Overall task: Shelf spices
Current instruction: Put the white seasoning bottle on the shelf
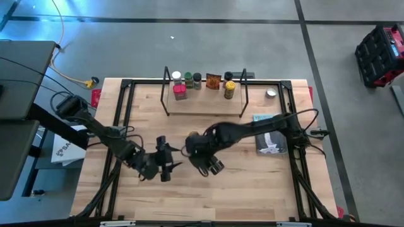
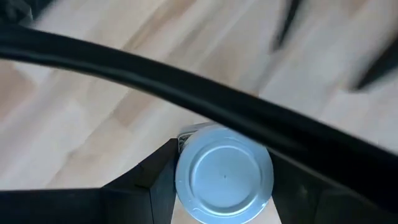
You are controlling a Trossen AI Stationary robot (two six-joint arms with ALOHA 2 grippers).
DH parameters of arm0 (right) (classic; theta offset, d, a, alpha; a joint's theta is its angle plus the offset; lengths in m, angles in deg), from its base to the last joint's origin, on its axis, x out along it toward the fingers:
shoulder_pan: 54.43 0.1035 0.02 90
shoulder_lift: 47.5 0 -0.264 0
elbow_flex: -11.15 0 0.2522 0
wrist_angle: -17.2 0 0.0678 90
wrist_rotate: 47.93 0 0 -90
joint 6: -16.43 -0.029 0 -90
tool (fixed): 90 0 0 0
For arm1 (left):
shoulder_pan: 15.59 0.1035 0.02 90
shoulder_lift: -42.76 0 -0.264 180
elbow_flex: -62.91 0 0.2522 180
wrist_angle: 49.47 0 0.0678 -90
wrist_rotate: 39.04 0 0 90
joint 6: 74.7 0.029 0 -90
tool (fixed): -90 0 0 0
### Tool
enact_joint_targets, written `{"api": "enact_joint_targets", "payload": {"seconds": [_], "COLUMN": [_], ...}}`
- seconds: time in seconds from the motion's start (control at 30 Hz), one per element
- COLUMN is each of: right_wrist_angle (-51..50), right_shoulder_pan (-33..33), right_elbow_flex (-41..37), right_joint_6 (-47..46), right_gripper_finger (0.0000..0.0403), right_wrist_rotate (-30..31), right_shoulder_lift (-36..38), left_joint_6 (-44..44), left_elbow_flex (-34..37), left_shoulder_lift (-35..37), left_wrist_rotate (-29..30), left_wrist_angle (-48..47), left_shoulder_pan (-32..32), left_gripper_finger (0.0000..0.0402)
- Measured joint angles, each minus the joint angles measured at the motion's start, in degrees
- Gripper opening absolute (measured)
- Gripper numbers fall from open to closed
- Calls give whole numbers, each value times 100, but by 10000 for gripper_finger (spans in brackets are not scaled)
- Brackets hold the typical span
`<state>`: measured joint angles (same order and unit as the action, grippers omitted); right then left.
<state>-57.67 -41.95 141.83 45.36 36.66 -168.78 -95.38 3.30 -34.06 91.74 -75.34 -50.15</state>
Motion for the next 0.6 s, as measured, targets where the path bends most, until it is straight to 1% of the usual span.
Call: {"api": "enact_joint_targets", "payload": {"seconds": [0.1, 0.2, 0.23, 0.27, 0.3, 0.37, 0.47, 0.6], "right_wrist_angle": [-324, -395, -326, -111, 49, 57, 15, 299], "right_shoulder_pan": [-193, -495, -649, -833, -1027, -1534, -2346, -3232], "right_elbow_flex": [848, 1710, 1836, 1763, 1631, 1561, 1543, 1540], "right_joint_6": [-96, -325, -382, -461, -517, -792, -1207, -1455], "right_gripper_finger": [195, 195, 195, 195, 195, 195, 195, 195], "right_wrist_rotate": [35, 470, 592, 682, 725, 712, 643, 182], "right_shoulder_lift": [1, 2, 29, 162, 312, 394, 321, 62], "left_joint_6": [-479, -1122, -1339, -1560, -1758, -2075, -2276, -2319], "left_elbow_flex": [0, 0, 2, 2, 2, 4, 4, 4], "left_shoulder_lift": [24, 24, 24, 24, 24, 22, 23, 24], "left_wrist_rotate": [822, 1574, 1757, 1876, 1947, 2005, 2025, 2041], "left_wrist_angle": [-430, -1048, -1240, -1428, -1590, -1836, -1925, -1943], "left_shoulder_pan": [-349, -676, -761, -830, -891, -978, -1019, -1017], "left_gripper_finger": [246, 246, 246, 246, 246, 246, 246, 246]}}
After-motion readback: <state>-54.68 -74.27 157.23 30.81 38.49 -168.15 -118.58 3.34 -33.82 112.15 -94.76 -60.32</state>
